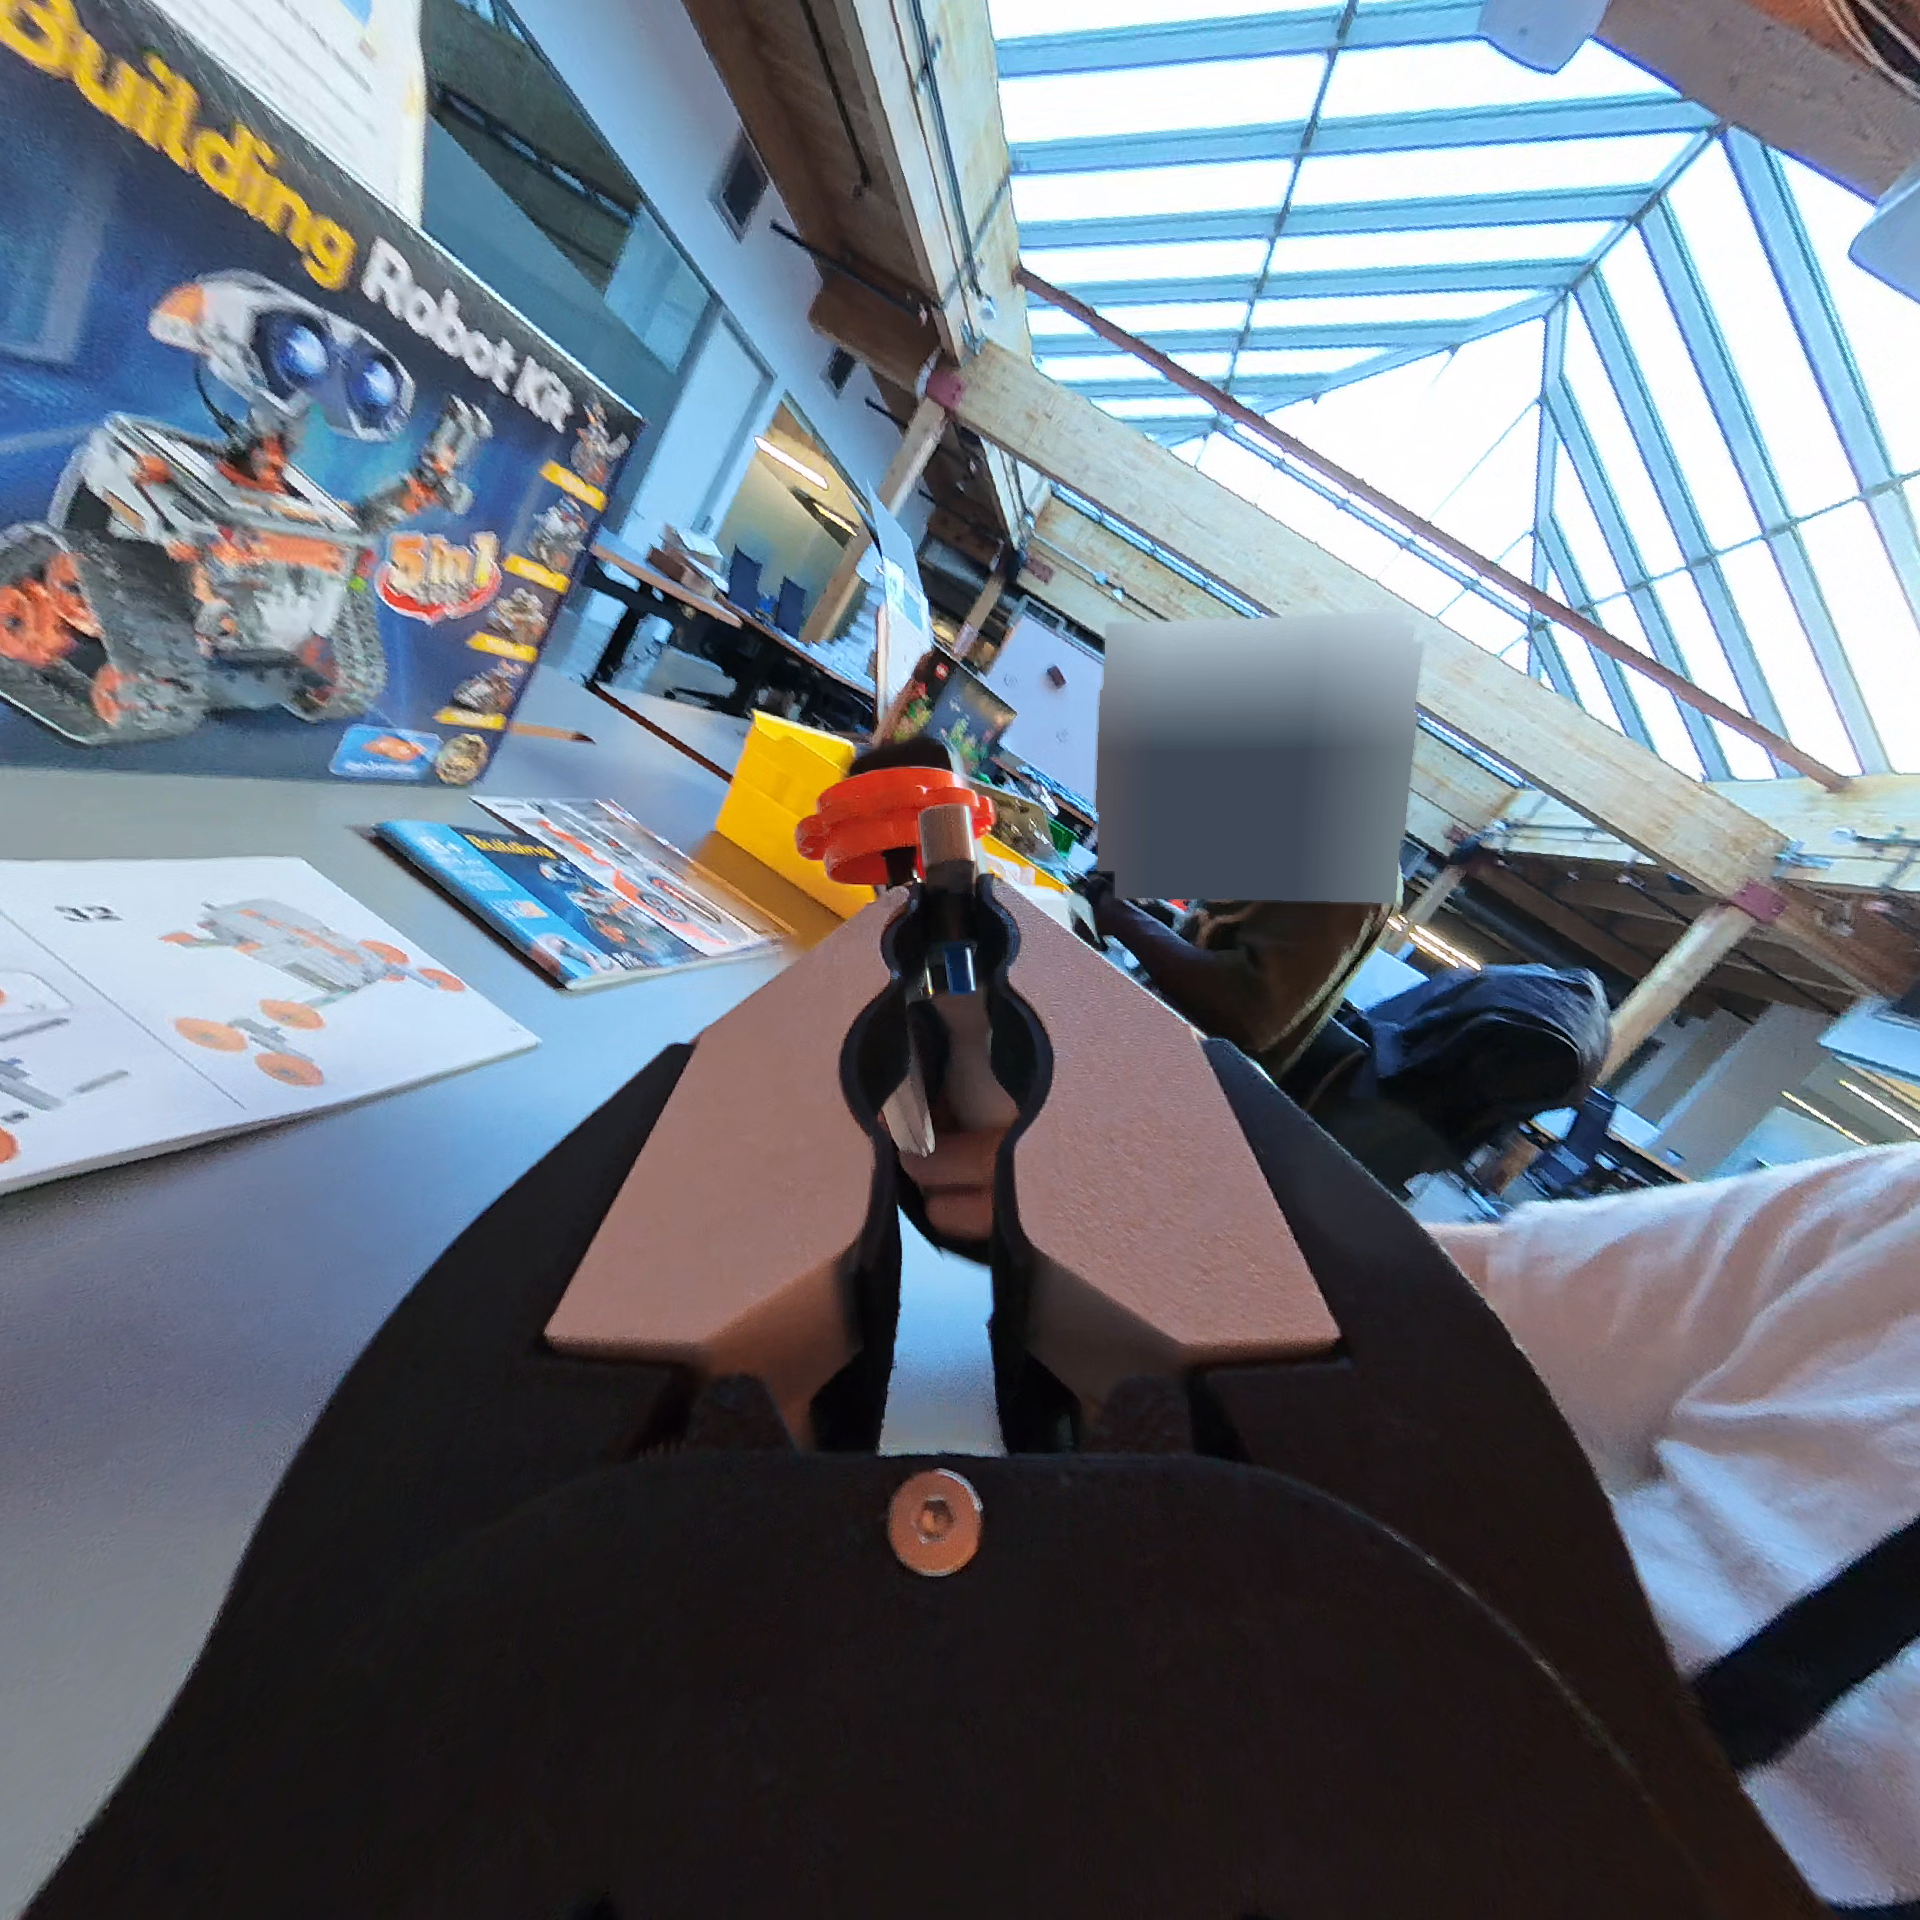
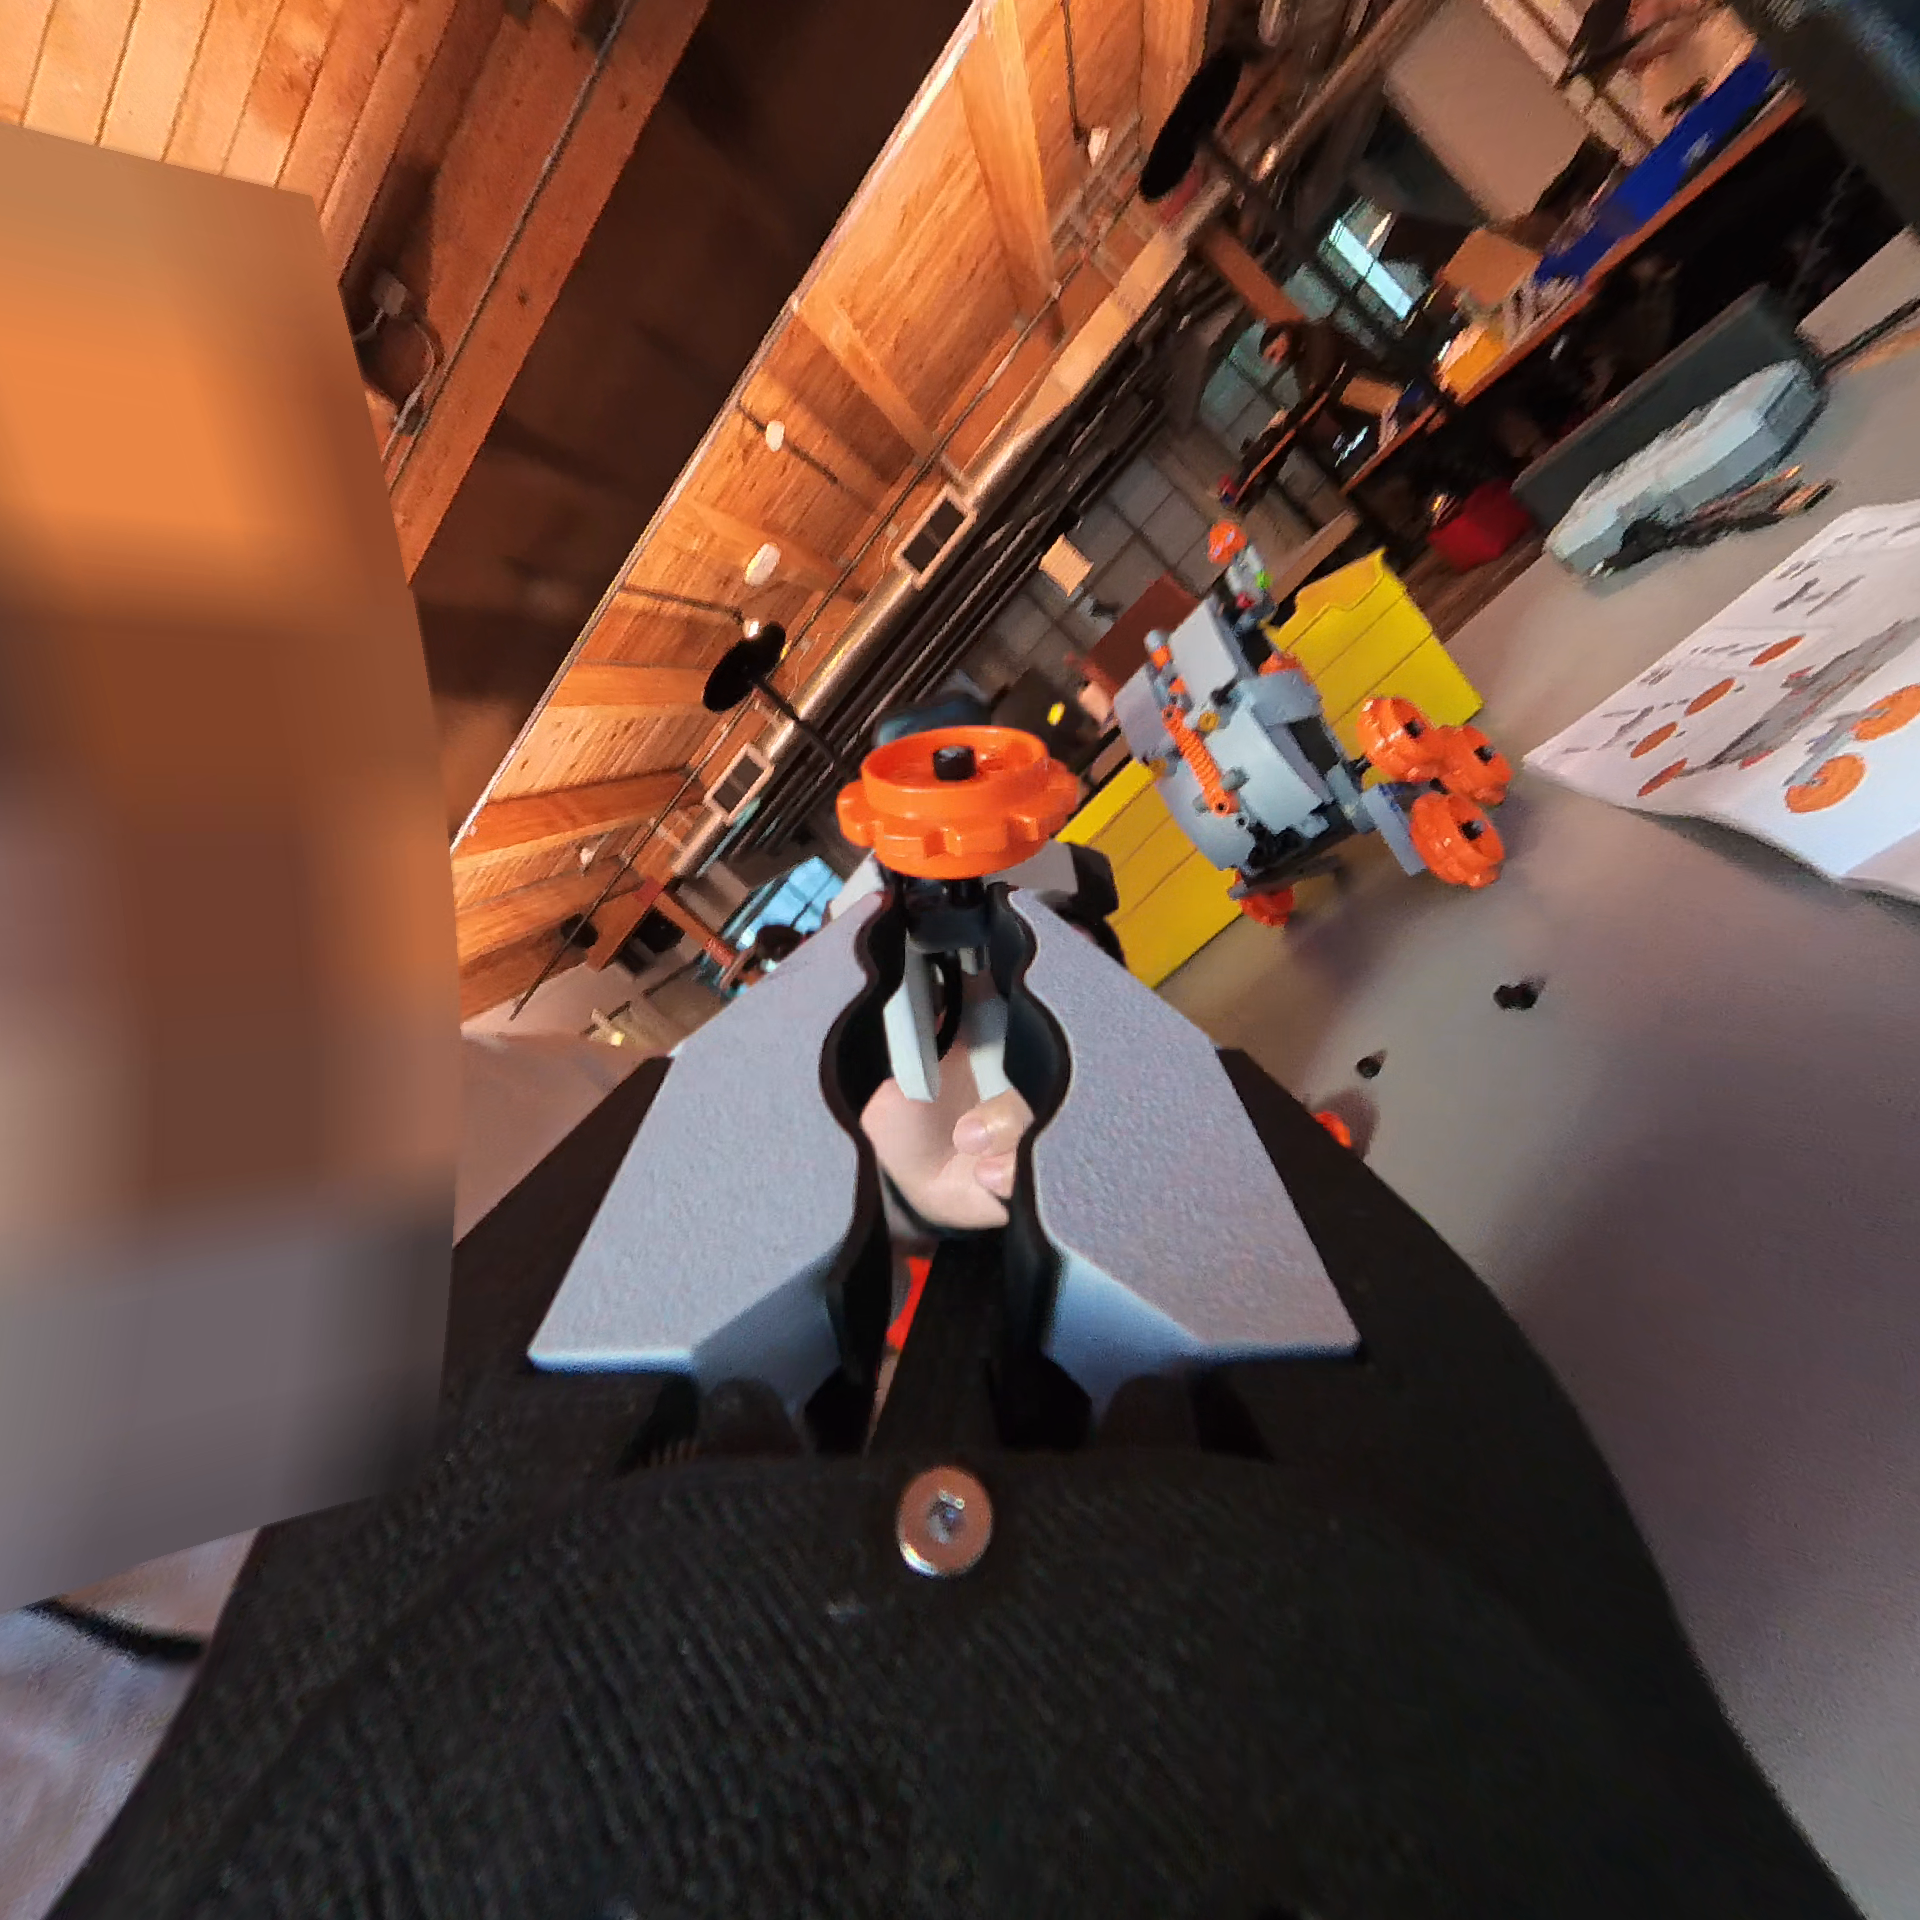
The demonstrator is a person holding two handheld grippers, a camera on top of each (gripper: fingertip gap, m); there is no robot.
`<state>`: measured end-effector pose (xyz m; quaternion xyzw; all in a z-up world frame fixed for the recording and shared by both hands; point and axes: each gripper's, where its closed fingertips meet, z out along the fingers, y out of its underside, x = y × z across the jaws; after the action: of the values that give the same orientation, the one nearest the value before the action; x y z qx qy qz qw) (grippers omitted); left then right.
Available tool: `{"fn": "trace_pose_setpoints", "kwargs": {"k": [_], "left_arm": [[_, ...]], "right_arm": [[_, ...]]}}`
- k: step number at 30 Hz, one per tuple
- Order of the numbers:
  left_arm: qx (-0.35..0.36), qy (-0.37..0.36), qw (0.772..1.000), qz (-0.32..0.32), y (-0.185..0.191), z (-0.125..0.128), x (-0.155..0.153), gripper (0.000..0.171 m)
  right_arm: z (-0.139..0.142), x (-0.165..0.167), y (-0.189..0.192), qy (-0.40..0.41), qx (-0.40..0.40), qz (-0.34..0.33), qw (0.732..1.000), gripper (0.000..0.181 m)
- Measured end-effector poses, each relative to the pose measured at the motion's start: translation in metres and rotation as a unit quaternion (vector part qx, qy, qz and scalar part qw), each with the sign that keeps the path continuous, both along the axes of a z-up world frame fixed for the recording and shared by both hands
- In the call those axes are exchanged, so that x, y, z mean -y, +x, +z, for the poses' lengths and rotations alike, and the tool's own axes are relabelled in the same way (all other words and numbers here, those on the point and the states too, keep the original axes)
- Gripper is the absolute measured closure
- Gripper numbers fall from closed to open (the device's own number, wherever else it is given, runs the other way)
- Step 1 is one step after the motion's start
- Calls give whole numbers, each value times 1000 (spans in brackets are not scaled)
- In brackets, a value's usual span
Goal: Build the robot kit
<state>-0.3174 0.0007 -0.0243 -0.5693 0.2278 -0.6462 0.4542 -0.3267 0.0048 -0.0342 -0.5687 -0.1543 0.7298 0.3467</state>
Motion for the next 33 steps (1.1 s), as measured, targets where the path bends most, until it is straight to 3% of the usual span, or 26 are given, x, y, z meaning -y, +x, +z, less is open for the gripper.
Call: {"fn": "trace_pose_setpoints", "kwargs": {"k": [3,6,11,16,21,28,33], "left_arm": [[-25,-1,1000,-19,-1,-4,3,163],[-64,-2,997,-32,-7,-10,0,150],[-195,62,978,-49,-2,-43,0,155],[-281,103,951,-81,2,-68,10,169],[-346,104,926,-111,4,-94,19,168],[-347,127,927,-66,0,-87,5,160],[-365,124,918,-98,3,-97,15,159]], "right_arm": [[-4,2,7,29,50,26,998,167],[-19,-3,21,58,132,28,989,167],[-76,-4,33,106,324,52,939,166],[-84,4,26,94,324,81,938,166],[-83,2,32,71,321,80,941,166],[-80,5,32,97,325,83,937,166],[-78,7,29,132,339,76,928,166]]}}
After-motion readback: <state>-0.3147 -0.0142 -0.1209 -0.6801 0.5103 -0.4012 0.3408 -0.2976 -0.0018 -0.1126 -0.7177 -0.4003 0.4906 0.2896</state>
